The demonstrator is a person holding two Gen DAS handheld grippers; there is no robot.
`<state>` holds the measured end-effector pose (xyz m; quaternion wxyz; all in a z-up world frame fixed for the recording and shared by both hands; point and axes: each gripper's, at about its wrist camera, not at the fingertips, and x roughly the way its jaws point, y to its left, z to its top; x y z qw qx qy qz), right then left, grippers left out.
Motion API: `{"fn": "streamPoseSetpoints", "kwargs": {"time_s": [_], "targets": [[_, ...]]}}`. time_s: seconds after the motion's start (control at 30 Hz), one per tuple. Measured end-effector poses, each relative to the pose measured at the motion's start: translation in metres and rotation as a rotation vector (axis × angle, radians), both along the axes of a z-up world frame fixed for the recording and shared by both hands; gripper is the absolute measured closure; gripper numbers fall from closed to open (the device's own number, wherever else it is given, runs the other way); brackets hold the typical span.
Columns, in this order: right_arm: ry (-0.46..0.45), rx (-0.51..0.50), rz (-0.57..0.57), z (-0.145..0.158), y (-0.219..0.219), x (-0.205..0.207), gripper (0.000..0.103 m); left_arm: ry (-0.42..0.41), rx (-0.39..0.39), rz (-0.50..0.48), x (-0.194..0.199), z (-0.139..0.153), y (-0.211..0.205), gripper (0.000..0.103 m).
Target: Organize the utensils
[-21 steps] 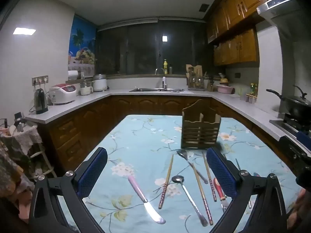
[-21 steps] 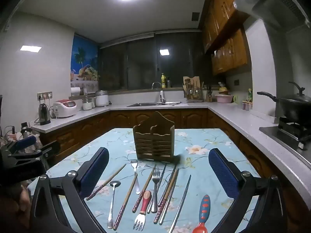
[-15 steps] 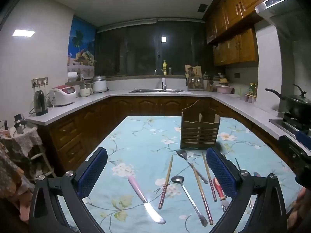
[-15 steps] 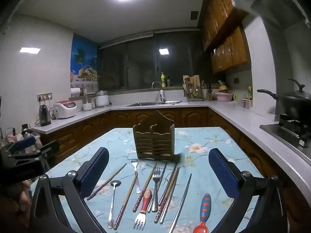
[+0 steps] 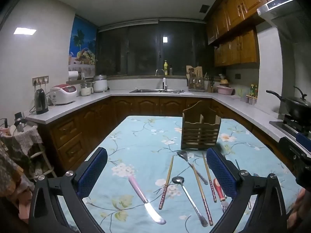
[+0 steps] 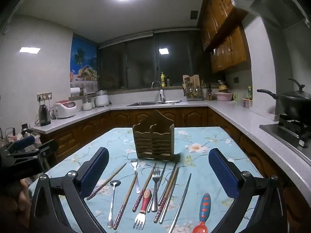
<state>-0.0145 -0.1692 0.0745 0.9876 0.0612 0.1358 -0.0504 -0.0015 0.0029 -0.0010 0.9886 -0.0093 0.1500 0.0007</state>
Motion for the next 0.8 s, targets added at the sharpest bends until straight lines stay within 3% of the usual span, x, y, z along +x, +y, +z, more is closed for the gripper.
{"fn": "streamPoseSetpoints", "kwargs": {"time_s": [0.8], "targets": [[0.001, -0.009, 0.003, -0.0007, 0.0020, 0.0016, 0.000, 0.001, 0.005, 0.004, 0.0026, -0.0017, -0.0011, 0.001]]}}
